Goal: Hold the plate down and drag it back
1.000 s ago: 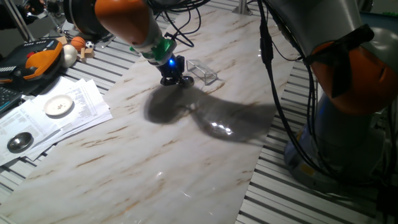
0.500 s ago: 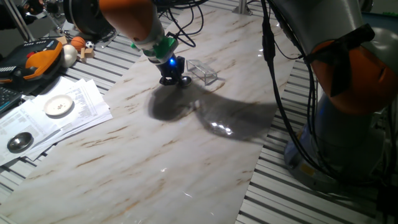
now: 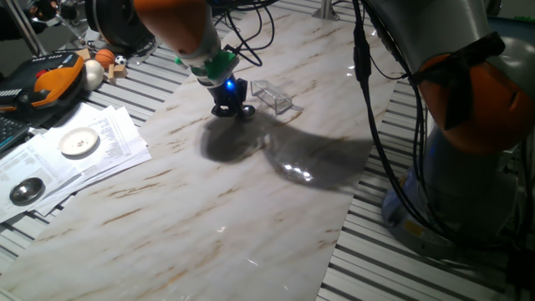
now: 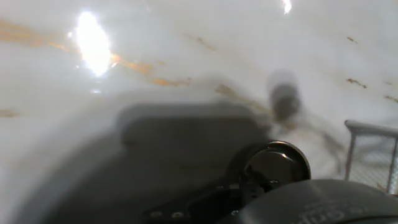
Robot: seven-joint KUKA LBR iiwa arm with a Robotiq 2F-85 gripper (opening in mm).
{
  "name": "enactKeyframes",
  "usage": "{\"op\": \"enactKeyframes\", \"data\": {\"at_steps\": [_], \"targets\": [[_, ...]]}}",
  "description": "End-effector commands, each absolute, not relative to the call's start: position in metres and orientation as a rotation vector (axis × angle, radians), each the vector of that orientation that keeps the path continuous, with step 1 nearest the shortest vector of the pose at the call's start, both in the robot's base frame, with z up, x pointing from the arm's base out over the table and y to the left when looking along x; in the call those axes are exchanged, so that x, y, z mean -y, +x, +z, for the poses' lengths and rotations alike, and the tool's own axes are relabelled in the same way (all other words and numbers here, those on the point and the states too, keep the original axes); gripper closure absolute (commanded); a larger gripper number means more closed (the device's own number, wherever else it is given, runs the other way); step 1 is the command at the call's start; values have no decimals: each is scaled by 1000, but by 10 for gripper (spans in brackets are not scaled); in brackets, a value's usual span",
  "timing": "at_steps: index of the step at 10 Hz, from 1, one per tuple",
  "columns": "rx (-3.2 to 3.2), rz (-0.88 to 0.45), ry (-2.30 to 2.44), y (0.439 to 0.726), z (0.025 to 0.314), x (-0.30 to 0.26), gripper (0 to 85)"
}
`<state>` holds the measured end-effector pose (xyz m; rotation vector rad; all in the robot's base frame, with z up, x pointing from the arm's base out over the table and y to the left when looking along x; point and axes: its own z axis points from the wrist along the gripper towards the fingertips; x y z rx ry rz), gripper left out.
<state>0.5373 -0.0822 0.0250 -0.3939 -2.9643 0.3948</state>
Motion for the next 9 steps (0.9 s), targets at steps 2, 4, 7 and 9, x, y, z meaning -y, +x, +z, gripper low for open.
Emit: {"op": "enactKeyframes", "data": {"at_steps": [2, 4, 7, 9], "targets": [[2961, 388, -410, 538, 26, 78, 850], [2958, 371, -425, 538, 27, 74, 850], [2954, 355, -460, 537, 26, 63, 850], [2950, 344, -487, 536, 25, 54, 850]]}}
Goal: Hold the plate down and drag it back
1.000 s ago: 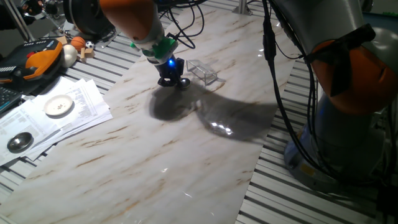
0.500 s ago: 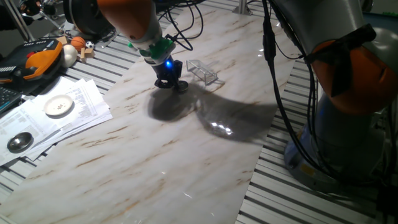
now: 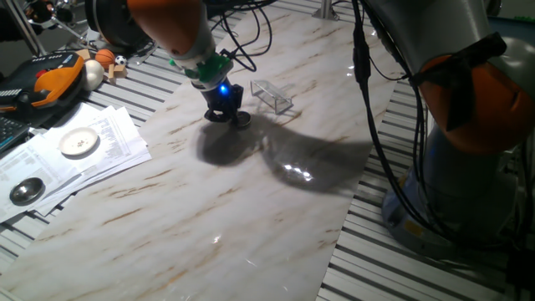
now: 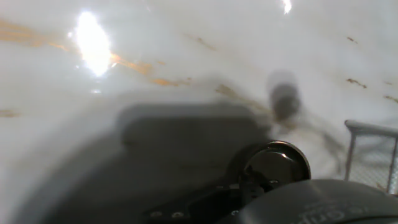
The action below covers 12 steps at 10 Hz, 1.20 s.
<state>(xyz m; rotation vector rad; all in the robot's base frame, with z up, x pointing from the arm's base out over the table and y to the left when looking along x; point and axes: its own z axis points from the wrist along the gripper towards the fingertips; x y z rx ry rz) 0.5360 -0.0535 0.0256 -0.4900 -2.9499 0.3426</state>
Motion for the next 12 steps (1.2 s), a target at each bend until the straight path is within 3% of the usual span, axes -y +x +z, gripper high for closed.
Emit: {"op": "enactKeyframes", "data": {"at_steps": [1, 8, 12], "targets": [[2947, 336, -504, 536, 26, 50, 850], [2925, 304, -559, 537, 29, 33, 850], [2917, 355, -532, 539, 30, 36, 850]]}}
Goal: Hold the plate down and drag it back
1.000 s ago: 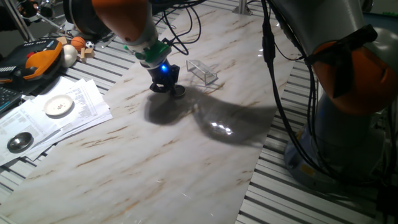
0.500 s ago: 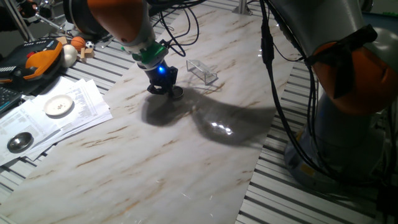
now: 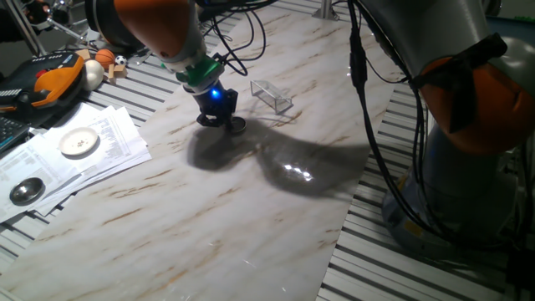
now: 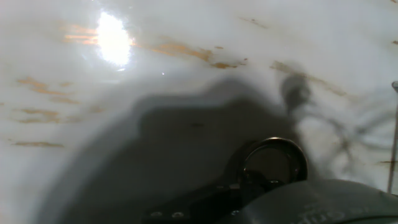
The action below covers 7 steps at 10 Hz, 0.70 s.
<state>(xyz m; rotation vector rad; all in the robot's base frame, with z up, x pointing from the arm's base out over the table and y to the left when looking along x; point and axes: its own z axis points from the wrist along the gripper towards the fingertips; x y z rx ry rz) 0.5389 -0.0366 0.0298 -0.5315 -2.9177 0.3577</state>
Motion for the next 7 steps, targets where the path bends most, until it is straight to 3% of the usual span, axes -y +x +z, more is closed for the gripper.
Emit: {"op": "enactKeyframes", "data": {"at_steps": [1, 7], "targets": [[2918, 362, -528, 539, 30, 37, 850], [2915, 477, -380, 539, 30, 37, 850]]}}
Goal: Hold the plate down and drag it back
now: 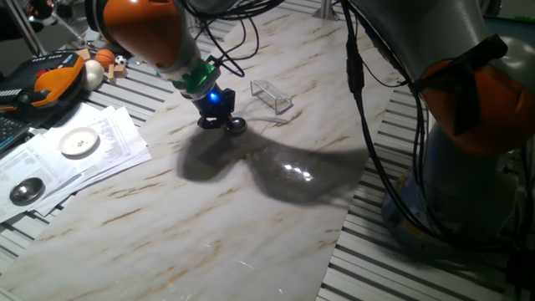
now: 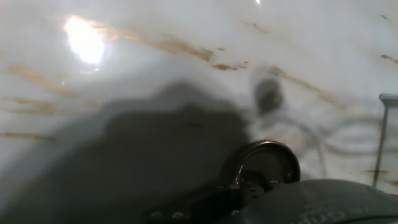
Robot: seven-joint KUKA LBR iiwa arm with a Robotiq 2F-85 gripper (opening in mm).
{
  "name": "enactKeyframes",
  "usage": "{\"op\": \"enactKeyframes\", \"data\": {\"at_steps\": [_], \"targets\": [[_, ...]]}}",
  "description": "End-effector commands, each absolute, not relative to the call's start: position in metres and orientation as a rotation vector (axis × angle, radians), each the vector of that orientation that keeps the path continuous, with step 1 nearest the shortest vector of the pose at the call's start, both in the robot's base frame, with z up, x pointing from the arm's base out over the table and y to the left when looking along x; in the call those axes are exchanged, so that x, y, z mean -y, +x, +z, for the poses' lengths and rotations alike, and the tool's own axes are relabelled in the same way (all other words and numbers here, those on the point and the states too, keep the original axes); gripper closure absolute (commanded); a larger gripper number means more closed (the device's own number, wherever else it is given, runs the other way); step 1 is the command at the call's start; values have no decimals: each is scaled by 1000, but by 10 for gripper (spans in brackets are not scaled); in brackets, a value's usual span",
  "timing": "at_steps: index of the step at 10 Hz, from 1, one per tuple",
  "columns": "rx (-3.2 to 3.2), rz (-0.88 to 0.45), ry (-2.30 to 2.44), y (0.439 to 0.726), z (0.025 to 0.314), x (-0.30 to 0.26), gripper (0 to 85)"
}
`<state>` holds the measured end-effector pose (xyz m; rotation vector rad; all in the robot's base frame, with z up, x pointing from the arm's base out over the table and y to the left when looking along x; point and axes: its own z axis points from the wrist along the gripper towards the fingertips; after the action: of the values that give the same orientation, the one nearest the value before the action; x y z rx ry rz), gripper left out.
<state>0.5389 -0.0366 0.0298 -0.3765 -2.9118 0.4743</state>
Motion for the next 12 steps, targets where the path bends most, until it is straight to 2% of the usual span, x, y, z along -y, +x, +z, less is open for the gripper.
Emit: {"op": "enactKeyframes", "data": {"at_steps": [1, 4, 12], "targets": [[2908, 474, -334, 539, 30, 37, 850], [2914, 522, -290, 539, 30, 37, 850], [2919, 470, -357, 542, 27, 15, 850]]}}
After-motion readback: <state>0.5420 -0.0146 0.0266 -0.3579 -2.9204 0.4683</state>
